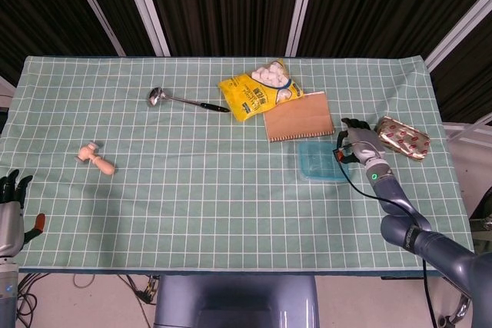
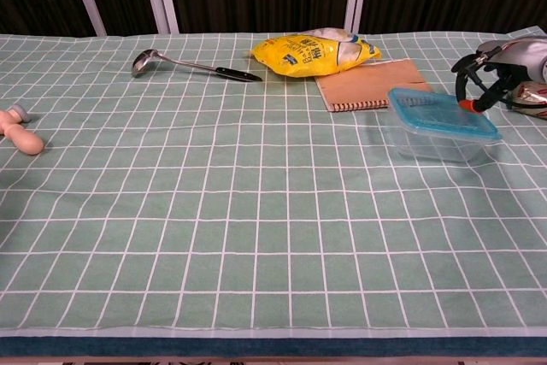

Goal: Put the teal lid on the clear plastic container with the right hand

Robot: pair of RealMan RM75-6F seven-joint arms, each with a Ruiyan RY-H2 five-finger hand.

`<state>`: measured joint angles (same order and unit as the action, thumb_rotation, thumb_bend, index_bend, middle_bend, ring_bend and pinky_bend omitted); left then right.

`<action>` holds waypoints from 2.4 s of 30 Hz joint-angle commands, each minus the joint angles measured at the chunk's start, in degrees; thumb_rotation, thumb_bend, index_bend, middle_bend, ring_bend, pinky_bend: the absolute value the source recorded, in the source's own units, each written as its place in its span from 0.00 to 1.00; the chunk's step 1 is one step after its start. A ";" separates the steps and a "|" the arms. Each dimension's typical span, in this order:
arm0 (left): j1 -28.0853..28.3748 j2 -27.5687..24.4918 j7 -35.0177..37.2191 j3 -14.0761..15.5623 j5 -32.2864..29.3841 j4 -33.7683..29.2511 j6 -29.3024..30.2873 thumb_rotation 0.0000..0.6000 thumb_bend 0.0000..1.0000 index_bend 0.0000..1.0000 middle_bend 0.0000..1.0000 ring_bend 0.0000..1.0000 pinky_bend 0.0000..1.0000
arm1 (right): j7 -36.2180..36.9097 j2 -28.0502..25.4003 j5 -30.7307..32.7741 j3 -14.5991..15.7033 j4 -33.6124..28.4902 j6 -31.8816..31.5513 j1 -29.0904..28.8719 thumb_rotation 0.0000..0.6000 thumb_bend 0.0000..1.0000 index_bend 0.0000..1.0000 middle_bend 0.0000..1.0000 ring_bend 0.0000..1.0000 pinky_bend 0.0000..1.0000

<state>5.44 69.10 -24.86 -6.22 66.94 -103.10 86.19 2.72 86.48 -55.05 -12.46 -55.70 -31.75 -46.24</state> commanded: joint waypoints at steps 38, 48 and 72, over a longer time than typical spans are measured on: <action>0.00 -0.39 0.81 0.32 0.90 -0.24 -0.13 1.00 0.36 0.14 0.00 0.00 0.00 | 1.61 -12.74 -8.96 -0.27 -25.13 -18.11 9.77 1.00 0.47 0.64 0.07 0.00 0.00; 0.03 -0.33 0.75 0.36 0.94 -0.29 -0.16 1.00 0.36 0.14 0.00 0.00 0.00 | -1.05 -9.62 -10.64 0.71 -27.83 -18.67 8.84 1.00 0.47 0.64 0.07 0.00 0.00; 0.09 -0.80 1.49 0.13 0.34 -0.44 -0.60 1.00 0.36 0.14 0.00 0.00 0.00 | -5.02 -3.35 -7.87 0.91 -25.05 -15.62 5.26 1.00 0.47 0.65 0.06 0.00 0.00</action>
<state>5.53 68.30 -23.37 -6.08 67.28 -103.54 85.58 -2.33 83.01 -63.00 -11.64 -80.91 -47.48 -40.96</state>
